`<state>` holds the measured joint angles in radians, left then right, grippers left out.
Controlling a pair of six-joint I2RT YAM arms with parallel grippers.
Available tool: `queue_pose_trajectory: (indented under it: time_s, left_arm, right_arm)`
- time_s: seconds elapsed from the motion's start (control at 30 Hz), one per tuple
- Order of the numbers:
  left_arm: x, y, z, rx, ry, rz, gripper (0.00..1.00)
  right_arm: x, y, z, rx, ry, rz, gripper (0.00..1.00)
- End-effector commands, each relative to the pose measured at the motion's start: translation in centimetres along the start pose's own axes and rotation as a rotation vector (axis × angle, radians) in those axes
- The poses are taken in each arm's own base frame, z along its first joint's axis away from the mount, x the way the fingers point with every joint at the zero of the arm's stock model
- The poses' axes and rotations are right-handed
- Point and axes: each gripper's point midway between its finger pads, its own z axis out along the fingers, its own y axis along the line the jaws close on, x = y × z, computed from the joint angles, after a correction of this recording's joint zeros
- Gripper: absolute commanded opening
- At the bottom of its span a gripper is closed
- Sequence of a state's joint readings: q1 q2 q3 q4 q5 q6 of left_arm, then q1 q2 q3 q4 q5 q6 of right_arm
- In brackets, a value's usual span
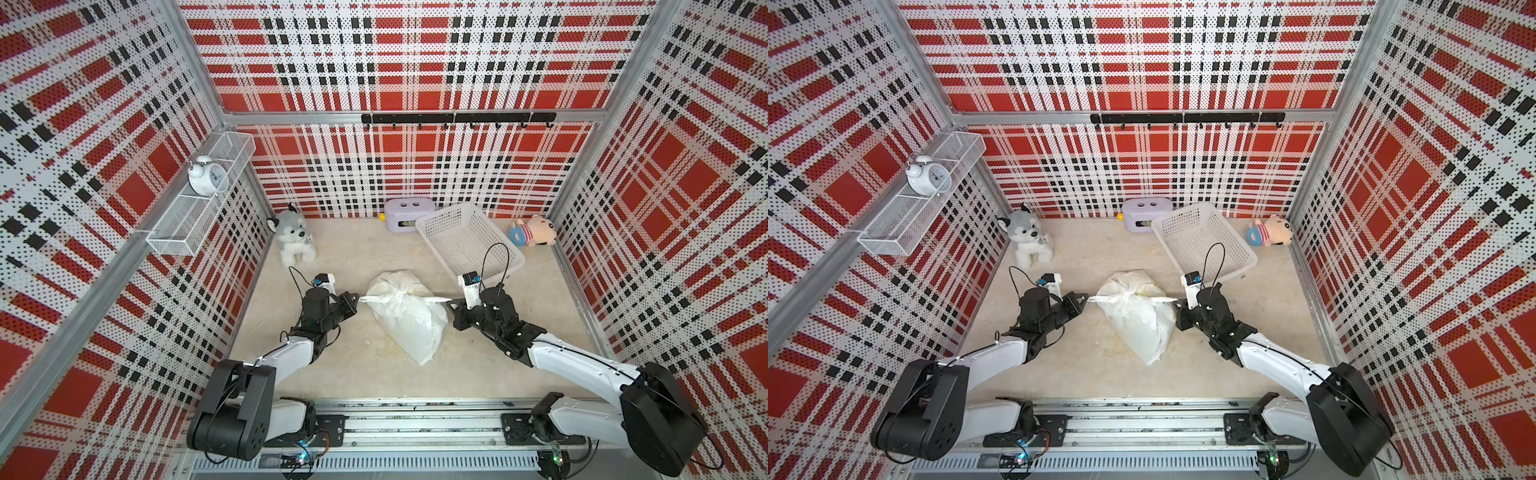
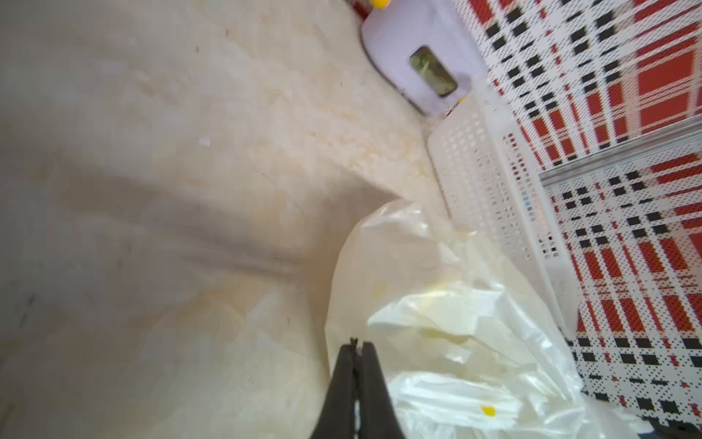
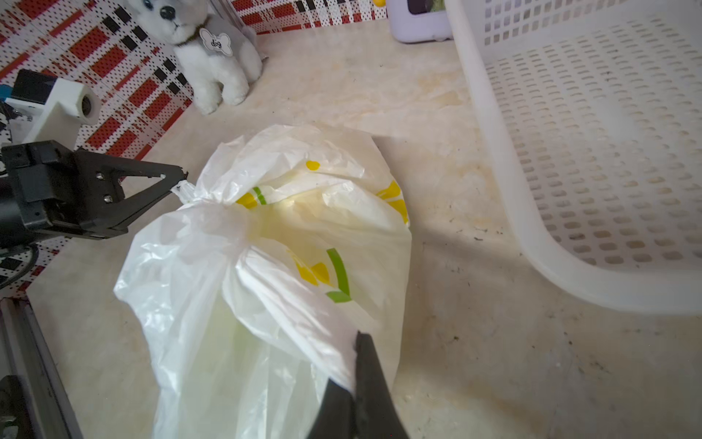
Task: Place the banana into a plastic bag & tie a knot
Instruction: Tie the plastic bag at the center of the board.
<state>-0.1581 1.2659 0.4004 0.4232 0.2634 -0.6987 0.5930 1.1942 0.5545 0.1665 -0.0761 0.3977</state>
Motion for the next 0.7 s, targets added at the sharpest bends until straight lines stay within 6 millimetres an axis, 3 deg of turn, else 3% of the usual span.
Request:
queue_pose_trajectory:
  time_s: [0.0, 0.07, 0.17, 0.23, 0.27, 0.3, 0.33, 0.37, 0.43, 0.47, 0.67]
  left_arm:
    - [-6.8, 1.1, -1.8, -0.131, -0.264, 0.022, 0.02]
    - [-8.0, 0.0, -2.3, -0.123, -0.281, 0.042, 0.13]
    - [-9.5, -1.4, -3.3, -0.124, -0.3, 0.064, 0.52]
    - [-10.4, -2.1, -4.1, -0.125, -0.316, 0.069, 0.71]
    - [-10.9, -2.5, -4.6, -0.129, -0.329, 0.073, 0.8]
    - [-11.3, -2.7, -5.1, -0.136, -0.343, 0.073, 0.86]
    - [-11.8, -2.8, -5.7, -0.146, -0.364, 0.073, 0.94]
    - [-12.3, -3.0, -6.5, -0.157, -0.387, 0.074, 0.99]
    - [-13.1, -3.0, -7.7, -0.185, -0.433, 0.08, 0.98]
    - [-13.5, -3.2, -8.5, -0.197, -0.462, 0.084, 0.98]
    - [-14.8, -1.6, -11.7, -0.308, -0.62, 0.125, 0.98]
  right_arm:
    - [-2.5, -2.0, -1.0, 0.102, -0.066, 0.005, 0.0]
    - [-3.6, -1.6, -1.3, 0.093, -0.093, 0.003, 0.0]
    - [-6.1, -0.7, -2.4, 0.072, -0.158, 0.0, 0.0]
    - [-8.2, 0.2, -3.6, 0.052, -0.217, -0.003, 0.0]
    - [-5.5, -1.3, -3.8, 0.127, -0.094, -0.07, 0.51]
    - [-6.1, -1.2, -4.3, 0.132, -0.11, -0.075, 0.6]
    - [-6.2, -1.6, -4.8, 0.165, -0.105, -0.088, 0.78]
    - [-6.6, -1.8, -5.5, 0.185, -0.117, -0.096, 0.86]
    - [-7.6, -2.2, -6.9, 0.226, -0.151, -0.106, 0.98]
    - [-8.1, -2.5, -7.6, 0.252, -0.175, -0.11, 1.0]
    - [-10.0, -6.2, -11.1, 0.455, -0.331, -0.094, 1.0]
